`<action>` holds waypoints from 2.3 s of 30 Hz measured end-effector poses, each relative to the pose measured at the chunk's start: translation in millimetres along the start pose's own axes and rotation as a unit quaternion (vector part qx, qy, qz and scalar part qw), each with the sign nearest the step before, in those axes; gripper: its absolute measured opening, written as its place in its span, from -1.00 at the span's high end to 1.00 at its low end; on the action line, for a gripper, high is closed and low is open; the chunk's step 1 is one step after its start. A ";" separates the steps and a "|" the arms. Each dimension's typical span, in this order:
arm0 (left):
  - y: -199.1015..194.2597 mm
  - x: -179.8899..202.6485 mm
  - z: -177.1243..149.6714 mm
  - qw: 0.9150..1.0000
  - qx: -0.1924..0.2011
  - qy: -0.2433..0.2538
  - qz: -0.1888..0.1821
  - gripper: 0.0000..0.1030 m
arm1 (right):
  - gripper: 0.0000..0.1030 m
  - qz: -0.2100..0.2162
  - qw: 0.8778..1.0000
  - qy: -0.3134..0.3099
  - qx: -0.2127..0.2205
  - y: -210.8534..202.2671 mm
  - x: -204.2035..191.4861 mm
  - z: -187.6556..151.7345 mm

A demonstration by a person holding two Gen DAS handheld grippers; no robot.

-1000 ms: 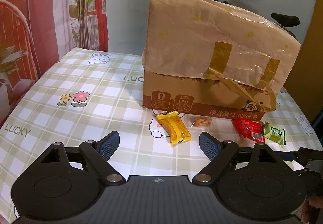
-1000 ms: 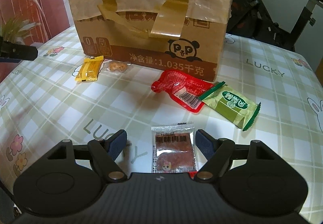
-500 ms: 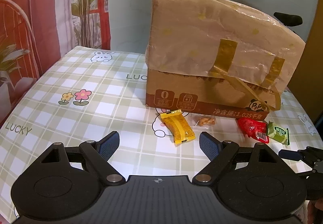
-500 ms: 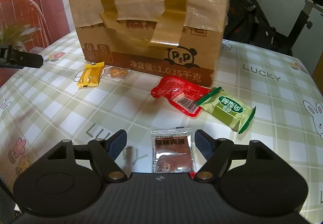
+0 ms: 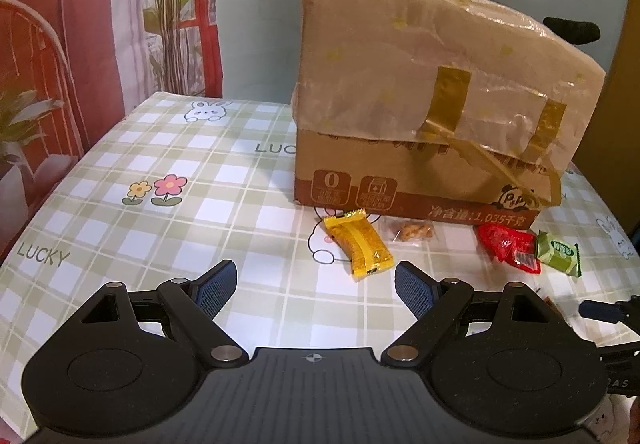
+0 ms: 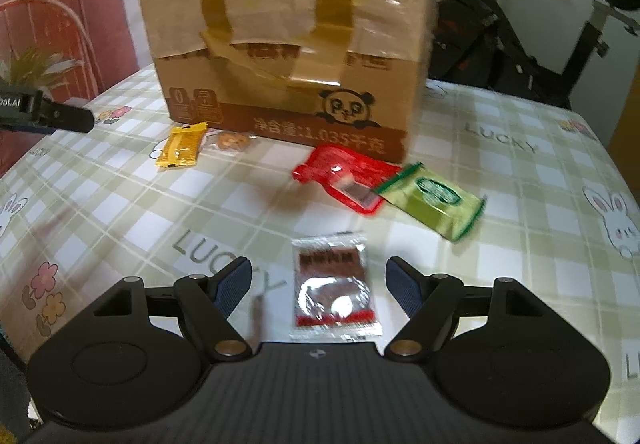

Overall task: Organize snacks
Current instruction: 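Grasp the brown jerky packet with the right tool while the left tool grasps the yellow packet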

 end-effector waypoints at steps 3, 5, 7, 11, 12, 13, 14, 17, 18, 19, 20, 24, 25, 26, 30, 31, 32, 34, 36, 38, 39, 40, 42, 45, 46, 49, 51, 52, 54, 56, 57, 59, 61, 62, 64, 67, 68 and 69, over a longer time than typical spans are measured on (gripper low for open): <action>1.4 -1.2 -1.9 1.000 -0.003 -0.002 0.000 -0.71 | -0.48 -0.004 1.000 0.013 -0.003 -3.8 6.2 -5.0; 1.6 -1.0 -2.1 1.000 -0.004 -0.003 0.000 -0.71 | -0.48 -0.005 1.000 0.016 -0.005 -4.9 7.5 -7.4; 2.0 -0.8 -2.3 1.000 -0.004 -0.003 0.000 -0.71 | -0.48 -0.004 1.000 0.014 -0.008 -4.3 6.4 -8.3; 3.2 -1.2 -4.2 1.000 -0.006 -0.005 0.000 -0.71 | -0.48 -0.005 1.000 0.006 -0.009 1.9 2.1 -6.7; 3.8 -1.2 -4.8 1.000 -0.008 -0.004 0.000 -0.71 | -0.46 -0.005 1.000 0.004 -0.009 4.4 1.5 -6.0; 4.2 -1.4 -5.4 1.000 -0.009 -0.004 0.000 -0.71 | -0.40 -0.006 1.000 0.002 -0.009 7.0 0.5 -5.0; 4.3 -1.5 -5.8 1.000 -0.009 -0.003 0.001 -0.71 | -0.37 -0.007 1.000 0.000 -0.010 10.0 0.2 -4.6; 5.0 -1.3 -6.2 1.000 -0.010 -0.003 0.001 -0.71 | -0.33 -0.017 1.000 -0.020 -0.011 15.8 -1.4 -3.8; 5.7 -1.2 -6.5 1.000 -0.011 -0.003 0.002 -0.71 | -0.24 -0.021 0.999 -0.029 -0.011 16.0 -2.1 -4.0; 6.3 -1.1 -7.0 1.000 -0.012 -0.004 0.002 -0.70 | -0.13 -0.018 0.999 -0.034 -0.010 15.2 -3.5 -4.0; 6.9 -0.8 -7.6 1.000 -0.013 -0.005 0.002 -0.70 | -0.08 -0.016 0.999 -0.036 -0.010 14.5 -4.1 -4.2; 7.6 0.7 -9.7 1.000 -0.015 -0.008 -0.003 -0.70 | 0.19 -0.014 0.999 -0.044 -0.006 11.4 -7.5 -4.3; 7.8 0.8 -10.1 1.000 -0.015 -0.009 -0.004 -0.70 | 0.21 -0.011 0.999 -0.044 -0.005 11.4 -8.5 -4.0; 8.4 0.7 -10.5 1.000 -0.016 -0.010 -0.004 -0.70 | 0.21 -0.004 0.999 -0.041 -0.003 11.9 -10.2 -3.5; 12.7 -0.8 -10.2 1.000 -0.020 -0.017 -0.004 -0.69 | 0.21 0.011 0.999 -0.046 0.011 16.3 -19.1 2.2; 15.0 -1.0 -9.8 1.000 -0.021 -0.019 -0.005 -0.69 | 0.21 0.014 0.999 -0.046 0.019 17.5 -21.3 5.5; 18.1 -0.6 -9.3 0.999 -0.024 -0.022 -0.007 -0.68 | 0.21 0.016 0.998 -0.046 0.026 18.9 -23.1 9.1; 25.9 1.7 -7.5 0.999 -0.027 -0.027 -0.012 -0.67 | 0.21 0.017 0.998 -0.046 0.040 23.2 -24.1 16.0; 35.3 4.6 -5.6 0.999 -0.028 -0.031 -0.016 -0.67 | 0.21 0.016 0.998 -0.040 0.049 28.3 -22.3 20.5; 46.2 7.8 -3.0 0.999 -0.026 -0.034 -0.017 -0.63 | 0.21 0.015 0.998 -0.022 0.053 34.0 -17.9 22.6; 52.7 9.6 -1.5 0.999 -0.025 -0.035 -0.018 -0.60 | 0.21 0.015 0.998 -0.012 0.055 36.1 -15.8 22.8; 59.4 12.1 0.0 0.999 -0.025 -0.034 -0.017 -0.59 | 0.21 0.015 0.998 -0.005 0.056 37.6 -14.3 22.5; 72.2 16.8 1.5 0.999 -0.026 -0.030 -0.015 -0.53 | 0.21 0.017 0.998 0.002 0.058 39.3 -13.8 20.3; 90.2 21.3 0.5 0.999 -0.035 -0.021 -0.005 -0.47 | 0.21 0.019 0.998 0.001 0.063 38.8 -15.0 14.2; 95.1 22.0 -0.1 0.999 -0.038 -0.021 -0.003 -0.46 | 0.21 0.019 0.998 0.000 0.066 37.9 -15.6 13.5; 105.6 22.0 -3.3 0.999 -0.048 -0.023 0.005 -0.37 | 0.21 0.017 0.997 0.003 0.069 37.5 -14.5 13.8; 108.8 23.3 -3.8 0.999 -0.047 -0.023 0.009 -0.37 | 0.21 0.016 0.997 0.010 0.070 37.5 -11.9 13.7; 108.7 24.3 -3.4 0.999 -0.046 -0.021 0.010 -0.37 | 0.21 0.015 0.997 0.014 0.070 37.6 -10.7 13.8; 109.6 27.3 -3.5 0.999 -0.045 -0.012 0.013 -0.37 | 0.21 0.015 0.997 0.015 0.071 36.1 -10.0 13.2; 108.1 29.9 -3.2 0.999 -0.041 -0.006 0.013 -0.20 | 0.21 0.014 0.997 0.012 0.070 35.3 -10.8 12.9; 107.6 31.3 -3.0 0.999 -0.039 -0.003 0.010 0.01 | 0.21 0.014 0.997 0.011 0.070 35.4 -11.5 13.1; 104.8 33.4 -3.3 0.999 -0.039 0.000 0.007 0.14 | 0.21 0.014 0.997 0.013 0.071 34.8 -11.0 13.1; 99.4 35.4 -4.7 0.999 -0.040 0.003 0.004 0.22 | 0.21 0.013 0.997 0.017 0.072 34.8 -9.9 13.0; 96.3 35.9 -6.2 0.999 -0.040 0.005 0.002 0.23 | 0.21 0.012 0.997 0.020 0.073 34.4 -8.7 13.0; 90.3 36.0 -10.4 0.999 -0.043 0.007 -0.004 0.25 | 0.21 0.011 0.997 0.025 0.074 34.2 -6.0 13.0; 77.0 36.5 -18.9 0.999 -0.047 0.012 -0.014 0.26 | 0.21 0.012 0.996 0.035 0.076 33.2 -2.6 13.2; 73.6 35.7 -21.1 0.999 -0.048 0.013 -0.017 0.26 | 0.21 0.012 0.996 0.039 0.077 33.0 -1.5 13.3; 68.6 36.0 -23.4 0.999 -0.047 0.015 -0.020 0.26 | 0.21 0.013 0.996 0.041 0.077 32.9 -1.0 13.3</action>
Point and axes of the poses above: each gripper's, at about its wrist camera, not at the fingertips, and y roughly the way its jaws point, x to its right, z to its top, the point moved 9 cm from there along y, roughly the way its jaws point, and after that the axes turned 6 degrees about x, right-handed, at the moved point
